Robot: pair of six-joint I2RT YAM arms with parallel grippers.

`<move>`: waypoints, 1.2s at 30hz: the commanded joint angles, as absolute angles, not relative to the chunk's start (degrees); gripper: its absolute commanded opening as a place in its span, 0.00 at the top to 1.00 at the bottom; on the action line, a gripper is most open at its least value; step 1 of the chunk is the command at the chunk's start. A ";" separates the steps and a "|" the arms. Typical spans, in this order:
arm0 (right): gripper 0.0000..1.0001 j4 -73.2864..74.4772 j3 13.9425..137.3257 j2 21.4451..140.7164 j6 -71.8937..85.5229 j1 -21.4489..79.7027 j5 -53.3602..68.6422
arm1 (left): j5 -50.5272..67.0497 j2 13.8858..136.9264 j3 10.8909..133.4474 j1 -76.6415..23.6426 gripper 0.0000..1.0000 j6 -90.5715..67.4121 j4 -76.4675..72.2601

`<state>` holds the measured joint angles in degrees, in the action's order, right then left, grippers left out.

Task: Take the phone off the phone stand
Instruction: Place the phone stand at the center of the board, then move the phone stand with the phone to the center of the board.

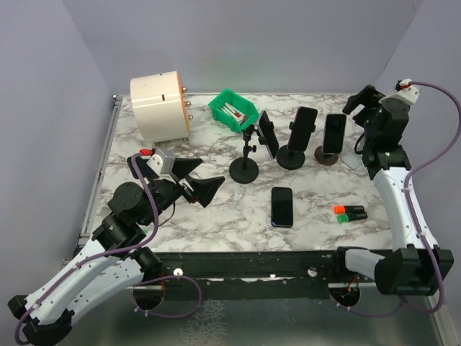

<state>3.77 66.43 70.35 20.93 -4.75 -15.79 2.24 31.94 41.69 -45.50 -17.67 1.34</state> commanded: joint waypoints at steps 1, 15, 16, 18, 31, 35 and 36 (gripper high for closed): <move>0.15 4.39 63.09 62.54 23.12 -2.06 -3.78 | 0.93 32.36 42.89 -45.73 0.01 -16.71 0.75; 0.17 23.11 58.68 54.60 20.57 26.18 -4.72 | -1.34 34.38 42.80 -45.79 0.01 -15.19 1.39; 0.17 21.75 57.99 54.85 20.38 27.93 -4.20 | -1.59 34.51 42.74 -45.79 0.01 -14.94 1.36; 0.17 18.87 57.54 55.31 18.72 31.41 -3.63 | -1.88 34.75 42.56 -45.76 0.01 -14.50 1.32; 0.10 -0.33 57.84 59.34 5.57 33.38 3.64 | -0.45 33.88 40.29 -45.77 0.01 -11.08 -1.72; 0.08 7.44 66.62 66.13 2.41 33.23 9.59 | 1.34 33.36 40.02 -45.72 0.01 -10.64 -2.25; 0.05 7.30 67.27 66.88 2.53 33.16 10.38 | 1.66 33.27 39.85 -45.77 0.01 -10.63 -2.41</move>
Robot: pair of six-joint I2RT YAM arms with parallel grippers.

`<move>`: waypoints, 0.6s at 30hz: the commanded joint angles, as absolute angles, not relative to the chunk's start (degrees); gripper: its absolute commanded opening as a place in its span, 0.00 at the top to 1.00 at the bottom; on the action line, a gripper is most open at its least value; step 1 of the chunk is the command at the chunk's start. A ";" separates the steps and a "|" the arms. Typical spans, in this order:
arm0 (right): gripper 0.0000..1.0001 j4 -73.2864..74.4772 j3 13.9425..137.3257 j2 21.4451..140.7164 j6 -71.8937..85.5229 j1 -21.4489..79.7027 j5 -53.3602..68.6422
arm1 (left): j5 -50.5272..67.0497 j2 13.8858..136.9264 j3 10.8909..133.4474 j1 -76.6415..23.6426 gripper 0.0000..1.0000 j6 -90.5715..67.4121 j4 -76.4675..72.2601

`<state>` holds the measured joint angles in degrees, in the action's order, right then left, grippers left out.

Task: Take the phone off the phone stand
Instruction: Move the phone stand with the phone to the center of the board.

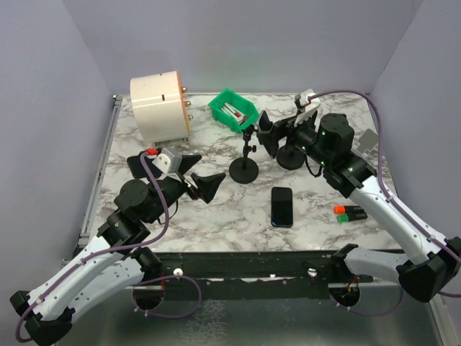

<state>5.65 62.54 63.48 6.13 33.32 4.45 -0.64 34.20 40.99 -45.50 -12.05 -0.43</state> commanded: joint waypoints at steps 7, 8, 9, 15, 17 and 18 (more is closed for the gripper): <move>0.00 6.10 71.07 70.53 3.56 26.42 21.21 | 3.24 33.13 39.71 -45.75 0.01 -10.63 -2.78; 0.00 5.62 71.36 70.94 4.15 24.22 25.79 | 3.53 33.18 39.74 -45.79 0.01 -10.63 -2.76; 0.00 5.71 71.78 71.50 4.43 22.29 28.03 | 3.92 33.14 39.73 -45.83 0.01 -10.70 -2.84; 0.00 7.58 76.05 75.77 3.01 18.15 42.67 | 5.81 33.13 39.90 -45.81 0.01 -10.72 -2.99; 0.00 7.83 77.41 77.64 2.74 17.91 44.68 | 6.05 33.18 39.84 -45.80 0.01 -10.73 -3.11; 0.00 8.28 78.18 78.78 2.40 17.78 45.30 | 6.14 33.14 39.82 -45.79 0.01 -10.72 -3.11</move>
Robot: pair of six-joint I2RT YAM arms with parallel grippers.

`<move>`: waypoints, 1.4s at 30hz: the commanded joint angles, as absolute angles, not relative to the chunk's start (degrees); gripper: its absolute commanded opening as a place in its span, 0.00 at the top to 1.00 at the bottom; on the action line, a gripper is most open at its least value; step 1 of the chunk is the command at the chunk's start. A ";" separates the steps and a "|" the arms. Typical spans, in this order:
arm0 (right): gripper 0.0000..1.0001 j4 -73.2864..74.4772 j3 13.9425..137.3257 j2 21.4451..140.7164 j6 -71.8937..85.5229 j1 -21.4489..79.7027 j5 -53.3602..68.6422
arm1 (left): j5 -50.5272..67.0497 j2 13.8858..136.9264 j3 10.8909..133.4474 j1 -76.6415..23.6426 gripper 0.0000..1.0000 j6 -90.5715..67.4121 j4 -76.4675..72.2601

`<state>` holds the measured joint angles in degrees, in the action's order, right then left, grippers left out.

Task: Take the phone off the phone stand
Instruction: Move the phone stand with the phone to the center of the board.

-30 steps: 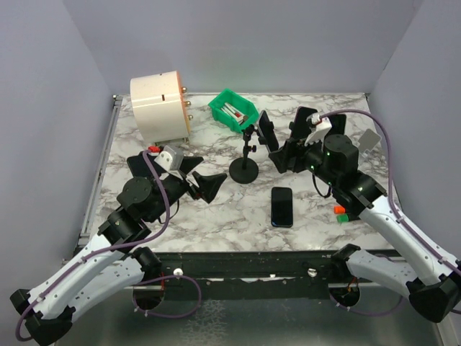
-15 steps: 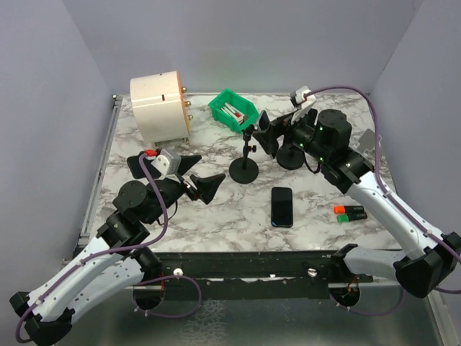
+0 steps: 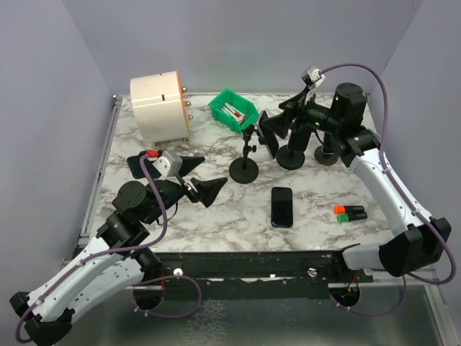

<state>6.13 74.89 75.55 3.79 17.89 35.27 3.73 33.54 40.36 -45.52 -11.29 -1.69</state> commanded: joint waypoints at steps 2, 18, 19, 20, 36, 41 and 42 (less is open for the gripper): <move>0.01 8.75 79.00 80.66 1.54 17.48 45.93 | 6.08 33.13 39.81 -45.79 0.01 -10.81 -3.20; 0.03 0.49 76.39 85.79 5.62 14.15 53.62 | 6.38 34.52 40.26 -45.79 0.01 -11.07 -2.75; 0.03 -0.27 76.38 86.01 5.81 14.15 53.76 | 6.43 34.47 40.20 -45.79 0.01 -11.07 -2.78; 0.03 -0.91 76.52 86.30 5.92 14.15 53.79 | 6.48 34.54 40.17 -45.78 0.01 -11.07 -2.76; 0.02 -0.13 76.86 87.38 4.56 15.55 51.99 | 7.43 35.33 40.34 -45.80 0.01 -10.99 -2.79; 0.01 -0.79 75.54 84.66 4.68 15.67 51.24 | 7.52 35.35 40.34 -45.78 0.01 -11.03 -2.78; 0.01 -0.45 75.61 84.50 4.47 15.65 51.04 | 7.55 35.40 40.35 -45.76 0.01 -11.07 -2.76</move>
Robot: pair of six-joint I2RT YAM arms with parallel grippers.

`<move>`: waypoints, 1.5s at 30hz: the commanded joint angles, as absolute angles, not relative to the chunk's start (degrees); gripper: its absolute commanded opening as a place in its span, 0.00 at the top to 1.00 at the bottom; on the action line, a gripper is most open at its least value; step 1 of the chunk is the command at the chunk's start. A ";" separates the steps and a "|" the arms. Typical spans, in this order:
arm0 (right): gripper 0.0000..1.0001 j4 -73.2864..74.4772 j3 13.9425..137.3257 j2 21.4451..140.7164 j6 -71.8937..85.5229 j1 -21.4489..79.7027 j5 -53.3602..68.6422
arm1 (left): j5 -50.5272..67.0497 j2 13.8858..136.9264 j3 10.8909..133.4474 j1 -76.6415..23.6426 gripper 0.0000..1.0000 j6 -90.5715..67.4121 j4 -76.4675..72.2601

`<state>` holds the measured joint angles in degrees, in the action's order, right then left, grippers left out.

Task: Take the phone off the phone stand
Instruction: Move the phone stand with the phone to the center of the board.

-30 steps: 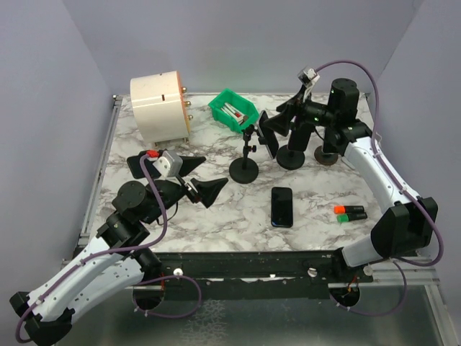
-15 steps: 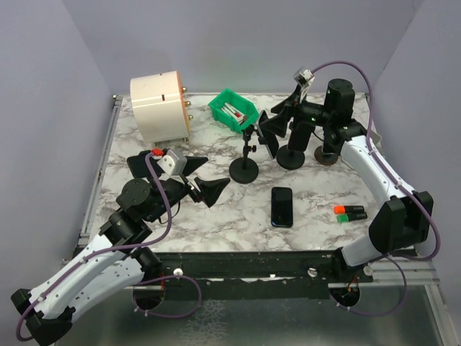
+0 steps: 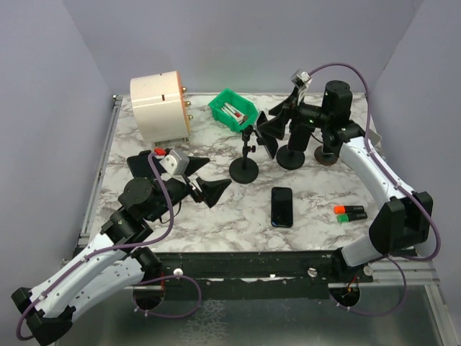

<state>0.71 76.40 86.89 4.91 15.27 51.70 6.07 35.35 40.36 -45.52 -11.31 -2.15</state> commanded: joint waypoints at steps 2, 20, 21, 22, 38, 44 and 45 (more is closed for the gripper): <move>0.01 -0.09 75.90 84.45 3.77 15.82 50.75 | 7.79 35.41 40.34 -45.79 0.01 -11.14 -2.80; 0.08 8.09 78.68 87.03 -3.34 19.34 45.10 | 7.73 35.64 40.34 -45.80 0.01 -11.16 -2.79; 0.10 7.88 78.54 86.94 -3.34 19.34 45.31 | 7.64 35.67 40.34 -45.75 0.01 -11.22 -2.80; 0.12 7.70 78.37 86.78 -3.34 19.35 45.47 | 7.61 35.69 40.34 -45.79 0.01 -11.19 -2.77; 0.47 10.45 75.76 76.86 -4.68 27.67 35.95 | 7.33 35.77 40.25 -45.77 0.01 -11.22 -2.77; 0.49 12.99 72.89 69.45 -4.42 30.50 33.37 | 6.84 35.56 40.17 -45.79 0.01 -10.82 -2.88; 0.49 13.19 72.21 68.25 -4.21 30.74 33.32 | 6.62 35.45 40.11 -45.78 0.01 -10.73 -2.85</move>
<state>13.61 73.21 74.08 -4.64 30.15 35.55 6.46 35.86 40.36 -45.52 -11.31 -2.15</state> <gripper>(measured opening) 0.771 0.990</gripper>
